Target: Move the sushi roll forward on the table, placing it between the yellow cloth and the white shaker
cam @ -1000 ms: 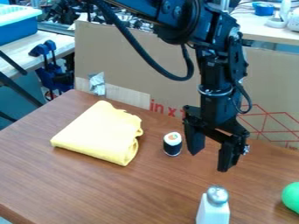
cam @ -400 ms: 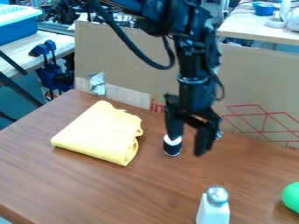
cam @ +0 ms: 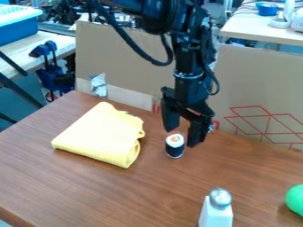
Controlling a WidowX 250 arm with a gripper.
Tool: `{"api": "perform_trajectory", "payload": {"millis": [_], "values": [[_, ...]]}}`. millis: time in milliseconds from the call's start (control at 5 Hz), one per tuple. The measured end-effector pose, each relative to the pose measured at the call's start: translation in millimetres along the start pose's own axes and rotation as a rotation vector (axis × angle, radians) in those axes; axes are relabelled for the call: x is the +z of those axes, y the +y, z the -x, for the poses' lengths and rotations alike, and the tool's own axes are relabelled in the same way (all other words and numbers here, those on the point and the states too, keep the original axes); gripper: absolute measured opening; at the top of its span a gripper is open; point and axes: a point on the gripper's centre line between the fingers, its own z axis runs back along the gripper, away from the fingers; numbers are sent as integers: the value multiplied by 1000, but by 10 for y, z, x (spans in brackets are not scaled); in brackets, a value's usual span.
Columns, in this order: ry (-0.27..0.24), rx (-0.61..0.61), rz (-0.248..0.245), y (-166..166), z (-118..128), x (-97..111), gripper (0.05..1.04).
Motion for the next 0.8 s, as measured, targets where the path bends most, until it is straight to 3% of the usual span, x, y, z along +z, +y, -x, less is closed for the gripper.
{"api": "perform_trajectory", "payload": {"millis": [200, 400, 800], "values": [[-69, -9, 6, 155, -66, -19, 1005], [-16, -7, 21, 179, -85, -230, 1005], [2, 20, 17, 200, -123, -292, 1005]]}}
